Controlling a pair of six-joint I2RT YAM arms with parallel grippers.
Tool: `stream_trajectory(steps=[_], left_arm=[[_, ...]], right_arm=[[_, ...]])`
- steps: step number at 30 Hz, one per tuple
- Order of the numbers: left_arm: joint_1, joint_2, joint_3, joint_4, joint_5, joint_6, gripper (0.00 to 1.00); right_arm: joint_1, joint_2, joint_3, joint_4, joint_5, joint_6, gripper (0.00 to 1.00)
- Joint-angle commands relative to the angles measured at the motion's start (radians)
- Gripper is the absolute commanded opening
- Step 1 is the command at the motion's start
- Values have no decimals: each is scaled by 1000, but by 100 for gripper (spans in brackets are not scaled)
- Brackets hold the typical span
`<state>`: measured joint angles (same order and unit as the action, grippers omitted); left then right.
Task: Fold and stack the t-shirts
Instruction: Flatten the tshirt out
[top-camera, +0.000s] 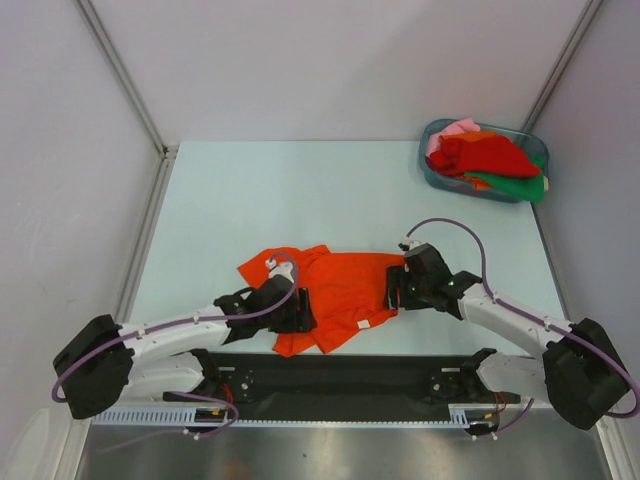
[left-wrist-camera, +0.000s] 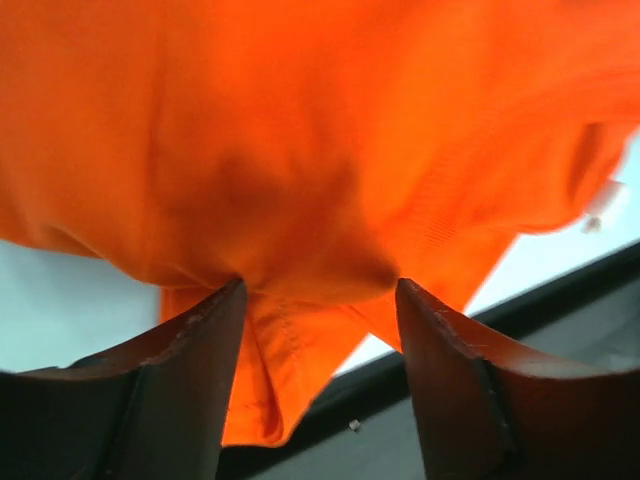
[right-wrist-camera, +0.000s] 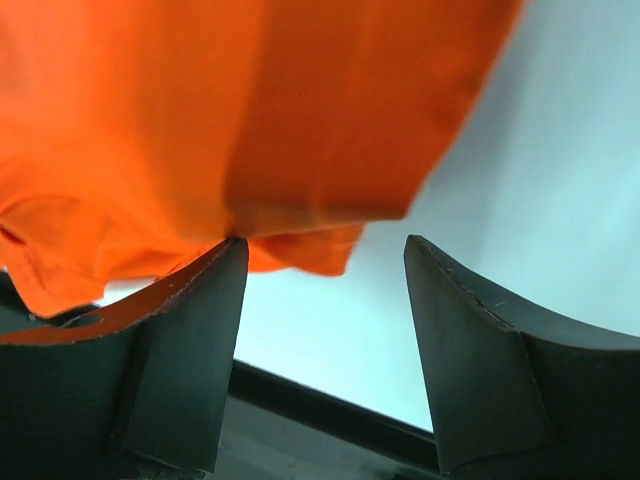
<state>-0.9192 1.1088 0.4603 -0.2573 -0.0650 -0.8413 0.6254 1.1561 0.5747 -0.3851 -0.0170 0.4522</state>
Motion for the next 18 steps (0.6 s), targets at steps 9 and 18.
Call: stream_trajectory(steps=[9,18], left_arm=[[-9,34,-23,167,-134,-81,44],[-7,-49,79,32,-232,-29,4]], right_arm=[[-124,-4,-56,221,-84,-14,64],[-119,-39,-29,226,-124,-26,6]])
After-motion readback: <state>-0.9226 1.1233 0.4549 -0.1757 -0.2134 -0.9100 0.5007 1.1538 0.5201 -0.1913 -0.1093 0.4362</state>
